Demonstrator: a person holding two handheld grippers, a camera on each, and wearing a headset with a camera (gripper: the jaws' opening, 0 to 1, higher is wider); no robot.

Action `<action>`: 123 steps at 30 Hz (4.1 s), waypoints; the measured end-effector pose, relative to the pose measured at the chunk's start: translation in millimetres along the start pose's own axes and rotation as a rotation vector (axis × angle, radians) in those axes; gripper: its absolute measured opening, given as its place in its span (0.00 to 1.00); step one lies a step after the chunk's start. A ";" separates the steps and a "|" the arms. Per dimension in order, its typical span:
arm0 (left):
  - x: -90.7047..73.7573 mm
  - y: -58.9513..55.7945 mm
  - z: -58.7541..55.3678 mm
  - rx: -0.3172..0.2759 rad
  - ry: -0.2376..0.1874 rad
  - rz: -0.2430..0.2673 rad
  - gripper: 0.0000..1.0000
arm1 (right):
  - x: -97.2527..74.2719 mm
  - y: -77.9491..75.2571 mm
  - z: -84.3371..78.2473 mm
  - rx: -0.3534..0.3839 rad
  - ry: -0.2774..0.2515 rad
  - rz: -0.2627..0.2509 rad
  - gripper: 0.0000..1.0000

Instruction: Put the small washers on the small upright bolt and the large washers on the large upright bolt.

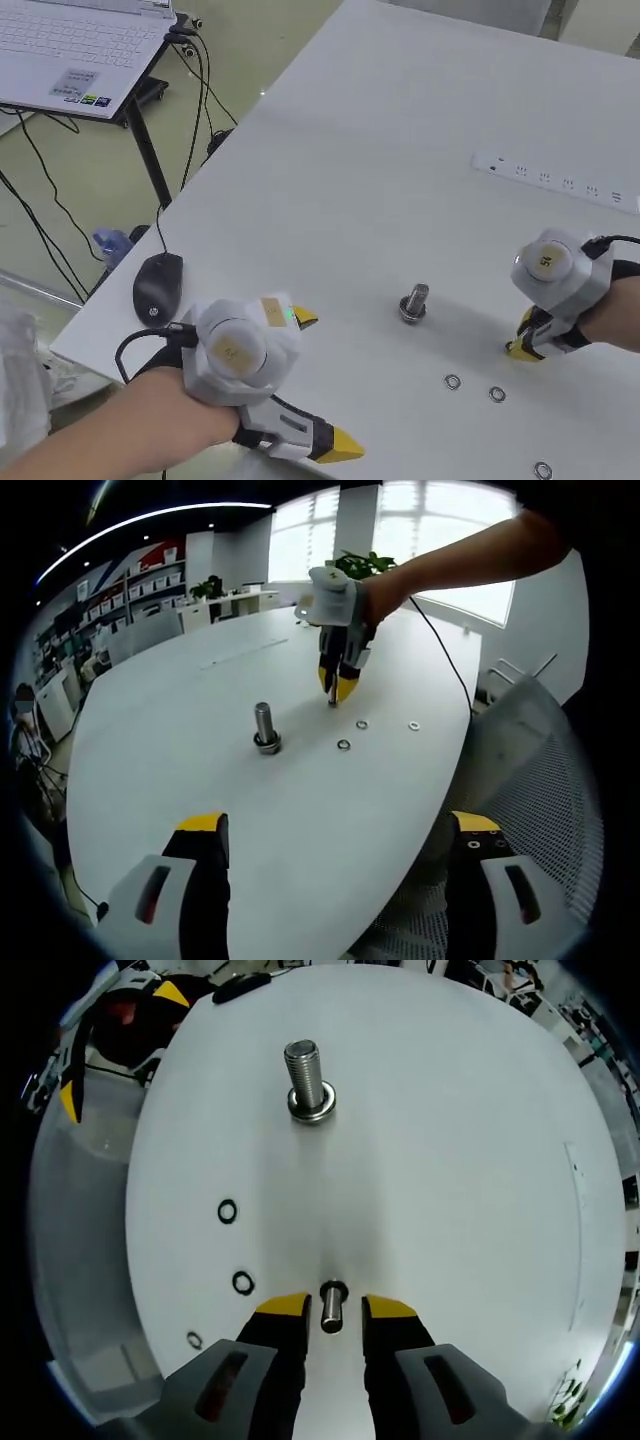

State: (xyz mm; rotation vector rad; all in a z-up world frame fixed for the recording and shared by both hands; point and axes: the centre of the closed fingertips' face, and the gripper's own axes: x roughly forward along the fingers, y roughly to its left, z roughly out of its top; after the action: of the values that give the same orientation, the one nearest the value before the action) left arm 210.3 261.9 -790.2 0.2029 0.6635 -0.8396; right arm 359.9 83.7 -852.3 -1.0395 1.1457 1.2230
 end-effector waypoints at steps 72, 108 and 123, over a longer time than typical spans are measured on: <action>-7.0 -2.6 14.2 0.043 -0.050 -0.032 0.91 | 21.0 58.6 -1.1 0.061 -0.112 -0.048 0.24; -10.2 -6.2 9.6 0.035 -0.044 -0.037 0.86 | 26.9 60.6 -1.7 0.080 -0.065 -0.056 0.14; -11.6 -6.7 8.7 0.031 -0.042 -0.021 0.86 | 16.0 65.7 -10.6 0.100 -0.065 -0.049 0.13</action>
State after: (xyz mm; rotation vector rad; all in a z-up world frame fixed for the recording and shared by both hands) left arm 203.7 261.1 -775.6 0.2059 0.6149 -0.8721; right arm 293.5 80.7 -868.7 -0.9408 1.1138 1.1413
